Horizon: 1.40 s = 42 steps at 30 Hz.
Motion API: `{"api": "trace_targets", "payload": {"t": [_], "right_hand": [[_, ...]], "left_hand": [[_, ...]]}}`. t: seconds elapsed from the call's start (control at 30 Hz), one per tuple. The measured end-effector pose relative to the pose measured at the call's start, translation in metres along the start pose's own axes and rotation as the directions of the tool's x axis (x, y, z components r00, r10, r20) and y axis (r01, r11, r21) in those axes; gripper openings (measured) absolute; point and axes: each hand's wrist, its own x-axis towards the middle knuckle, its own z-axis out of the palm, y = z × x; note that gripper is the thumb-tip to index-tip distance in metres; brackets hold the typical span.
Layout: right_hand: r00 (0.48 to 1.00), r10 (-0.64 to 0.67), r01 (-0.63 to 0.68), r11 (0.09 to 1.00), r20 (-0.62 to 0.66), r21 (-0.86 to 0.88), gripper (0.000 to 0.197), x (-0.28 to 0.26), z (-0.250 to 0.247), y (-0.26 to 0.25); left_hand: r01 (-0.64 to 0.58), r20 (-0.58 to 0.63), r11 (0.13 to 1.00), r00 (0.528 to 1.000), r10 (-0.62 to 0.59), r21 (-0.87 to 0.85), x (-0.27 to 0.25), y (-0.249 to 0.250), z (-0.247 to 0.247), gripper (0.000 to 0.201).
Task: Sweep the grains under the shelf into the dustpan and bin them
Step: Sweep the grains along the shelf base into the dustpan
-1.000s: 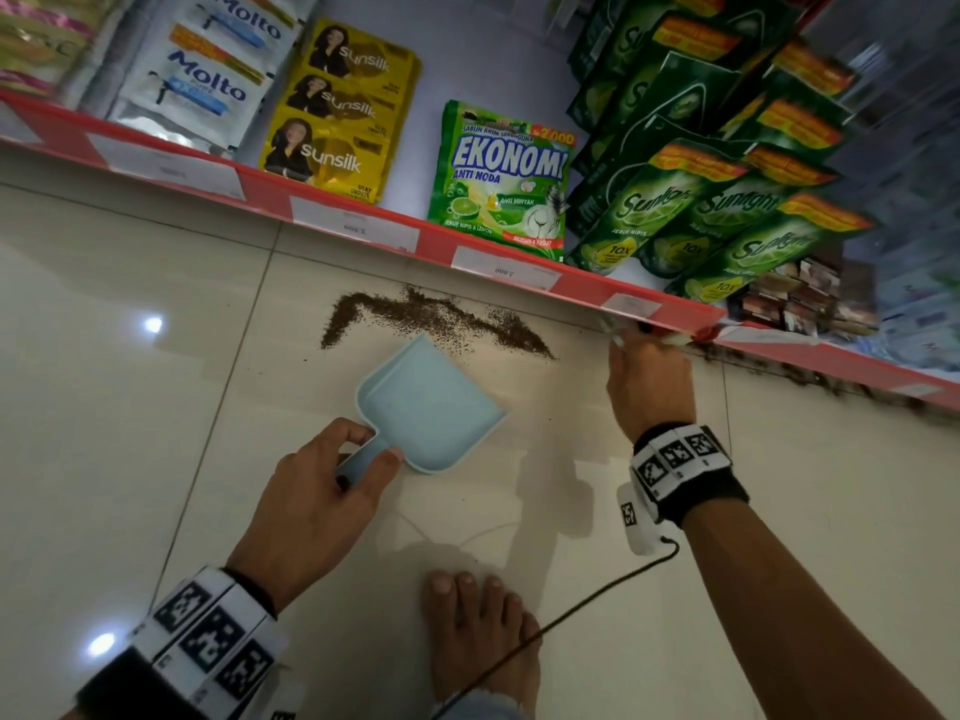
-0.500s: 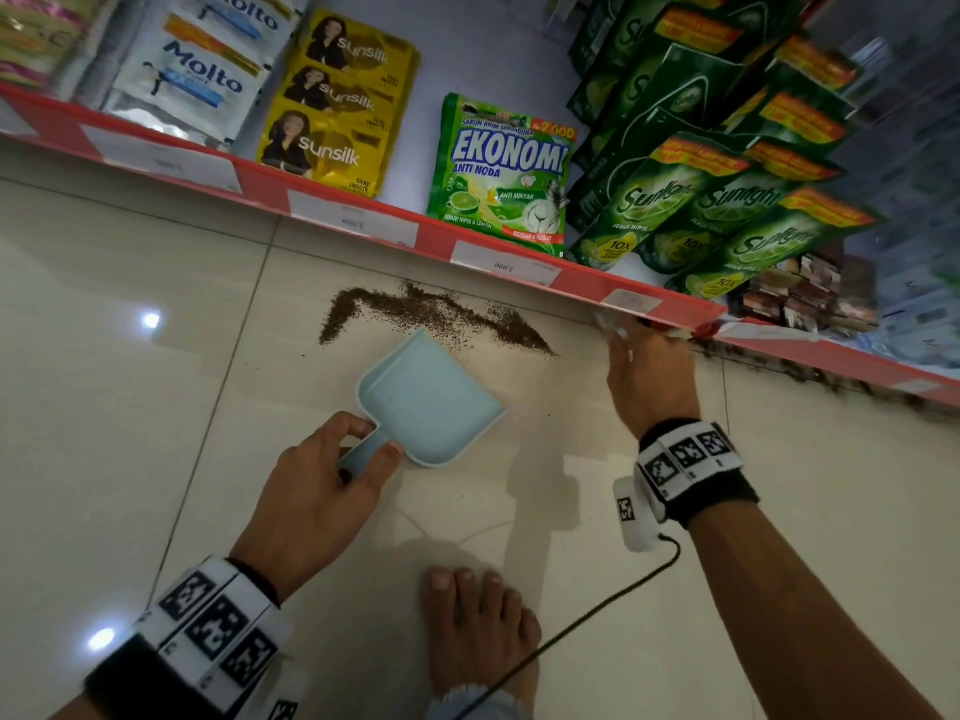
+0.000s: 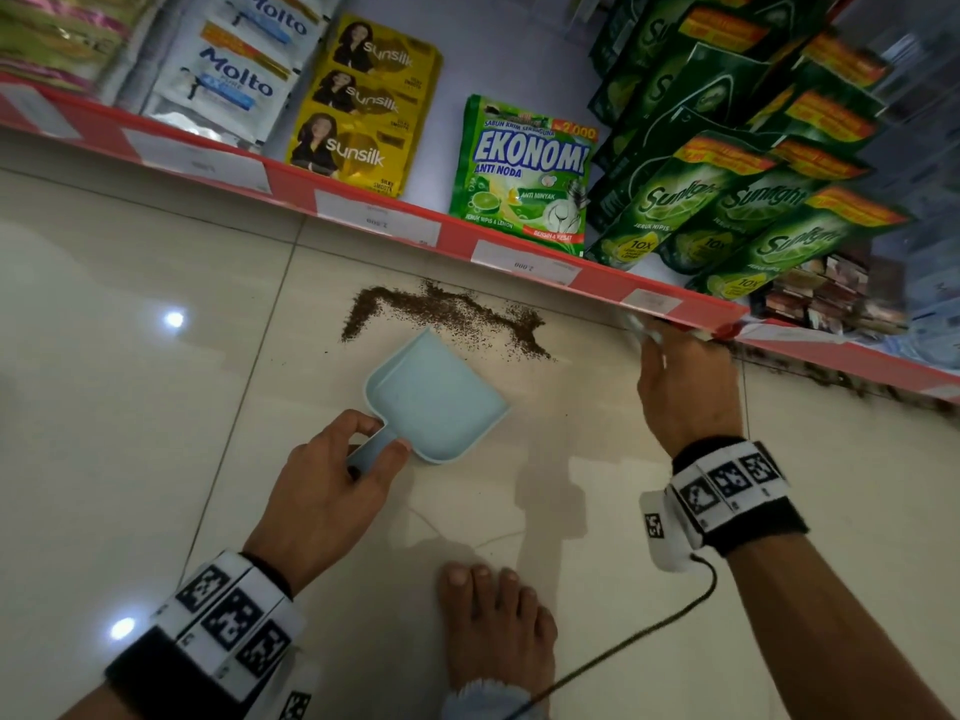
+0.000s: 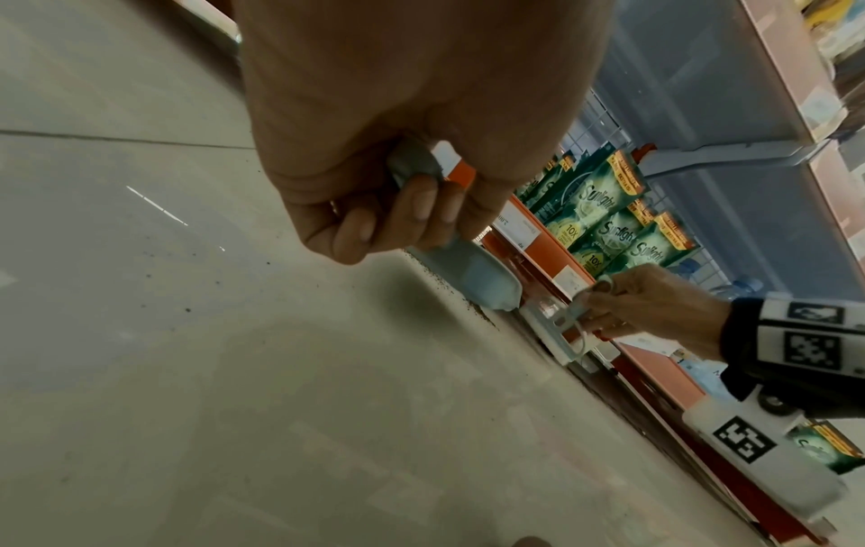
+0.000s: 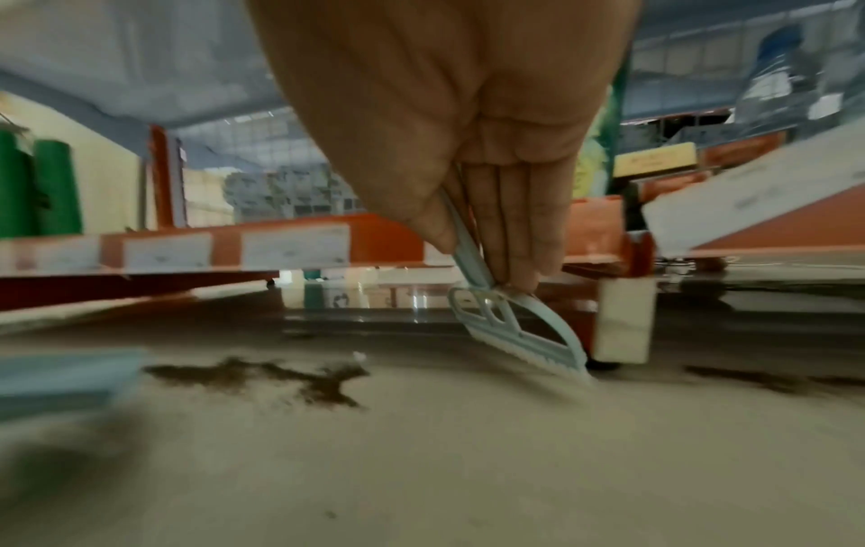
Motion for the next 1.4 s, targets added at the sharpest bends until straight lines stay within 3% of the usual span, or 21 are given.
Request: {"api": "trace_targets", "payload": {"t": [0.1,0.27,0.37,0.47,0.57,0.67,0.8,0.9,1.0,1.1,1.23,1.4], "right_hand": [[0.985,0.080,-0.078,0.997,0.150,-0.023,0.024,-0.004,0.010,-0.003],[0.982,-0.162,0.135,0.961,0.097,0.240,0.022,-0.036,0.017,-0.060],[0.977,-0.208,0.188,0.944,0.050,0.270,0.020,-0.038,0.012,-0.070],[0.987,-0.158,0.157,0.977,0.000,0.144,0.020,-0.023,0.002,-0.054],[0.999,-0.045,0.045,0.999,-0.025,-0.024,0.016,-0.002,0.002,-0.032],[0.998,0.021,-0.016,0.996,0.067,-0.087,0.017,0.010,0.014,-0.030],[0.964,-0.219,0.199,0.970,0.148,0.141,0.026,-0.011,0.029,-0.060],[0.932,-0.335,0.308,0.934,0.139,0.183,0.027,-0.035,0.027,-0.080],[0.952,-0.304,0.305,0.950,-0.020,0.074,0.018,-0.038,0.015,-0.077],[0.980,-0.185,0.187,0.982,-0.079,0.012,0.015,-0.023,0.007,-0.054],[0.999,0.022,-0.019,0.994,0.028,-0.108,0.016,0.002,0.023,-0.039],[0.990,-0.103,0.111,0.990,0.099,-0.084,0.026,0.023,0.058,-0.074]], "left_hand": [[-0.008,0.004,1.000,1.000,0.008,-0.013,0.000,0.002,0.000,0.025],[-0.016,-0.006,1.000,1.000,0.016,0.001,-0.001,0.001,-0.001,0.024],[-0.011,-0.009,1.000,1.000,0.011,0.006,-0.003,0.000,-0.004,0.024],[0.000,-0.022,1.000,1.000,0.000,-0.013,-0.005,-0.004,-0.008,0.022],[0.016,-0.036,0.999,0.999,-0.017,-0.029,-0.005,-0.009,-0.011,0.024],[0.012,-0.036,0.999,0.999,-0.013,-0.030,-0.003,-0.008,-0.012,0.025],[0.007,-0.036,1.000,0.999,-0.007,-0.015,-0.003,-0.008,-0.013,0.025],[0.010,-0.045,1.000,0.999,-0.011,-0.026,-0.003,-0.010,-0.015,0.024],[0.020,-0.050,0.999,0.999,-0.021,-0.025,-0.004,-0.012,-0.017,0.023],[0.035,-0.054,0.998,0.998,-0.037,-0.042,-0.004,-0.014,-0.020,0.022],[0.046,-0.058,0.996,0.997,-0.050,-0.072,-0.004,-0.014,-0.024,0.022],[0.046,-0.081,0.995,0.995,-0.053,-0.091,-0.007,-0.016,-0.030,0.022]]}}
